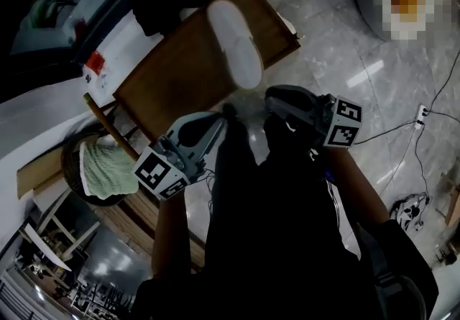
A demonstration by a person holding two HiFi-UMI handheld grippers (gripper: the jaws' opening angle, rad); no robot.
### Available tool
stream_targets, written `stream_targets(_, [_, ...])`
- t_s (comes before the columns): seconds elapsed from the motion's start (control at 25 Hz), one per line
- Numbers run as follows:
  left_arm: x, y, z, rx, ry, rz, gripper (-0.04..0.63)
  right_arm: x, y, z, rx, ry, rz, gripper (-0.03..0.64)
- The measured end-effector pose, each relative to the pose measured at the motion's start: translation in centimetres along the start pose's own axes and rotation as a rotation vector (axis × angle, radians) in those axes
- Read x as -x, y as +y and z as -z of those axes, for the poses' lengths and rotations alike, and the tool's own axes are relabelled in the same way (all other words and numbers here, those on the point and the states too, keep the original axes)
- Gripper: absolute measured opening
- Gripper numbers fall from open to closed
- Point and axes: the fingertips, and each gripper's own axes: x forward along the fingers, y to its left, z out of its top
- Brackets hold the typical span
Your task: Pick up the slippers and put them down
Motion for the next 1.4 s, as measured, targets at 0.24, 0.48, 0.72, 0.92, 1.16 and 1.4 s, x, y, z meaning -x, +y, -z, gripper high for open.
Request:
stream_targets(0.24, [-2.0, 2.4, 4.2, 0.018, 0.063, 0.041, 0.011, 2.1, -6.4, 3.1, -0.153, -0.085, 0.093, 0.034])
stream_targets(0.48, [-3.4, 4.4, 7.6, 0.07, 0.046, 0.035, 0.011, 2.9, -12.3, 5.9, -0.281, -0.146, 0.159, 0.109])
stream_targets(0.72, [-4.9, 5.3, 10.6, 0.085, 0.055, 0.033, 0.011, 4.4, -16.0, 9.0, -0.333, -0.117, 0.25, 0.164])
stream_targets(0.92, [-6.0, 6.8, 12.5, 0.107, 0.047, 0.02, 0.011, 3.9, -18.1, 11.6, -0.351, -0.031, 0.311, 0.213])
stream_targets(1.16, [-6.9, 7.2, 13.8, 0.146, 0.017, 0.028, 0.011, 2.0, -18.6, 12.5, -0.401, -0.044, 0.282, 0.225])
stream_targets(1.4, [-6.8, 7.1, 15.1, 0.151, 0.019, 0.039, 0.011, 0.2, -18.4, 12.8, -0.46, -0.078, 0.211, 0.224])
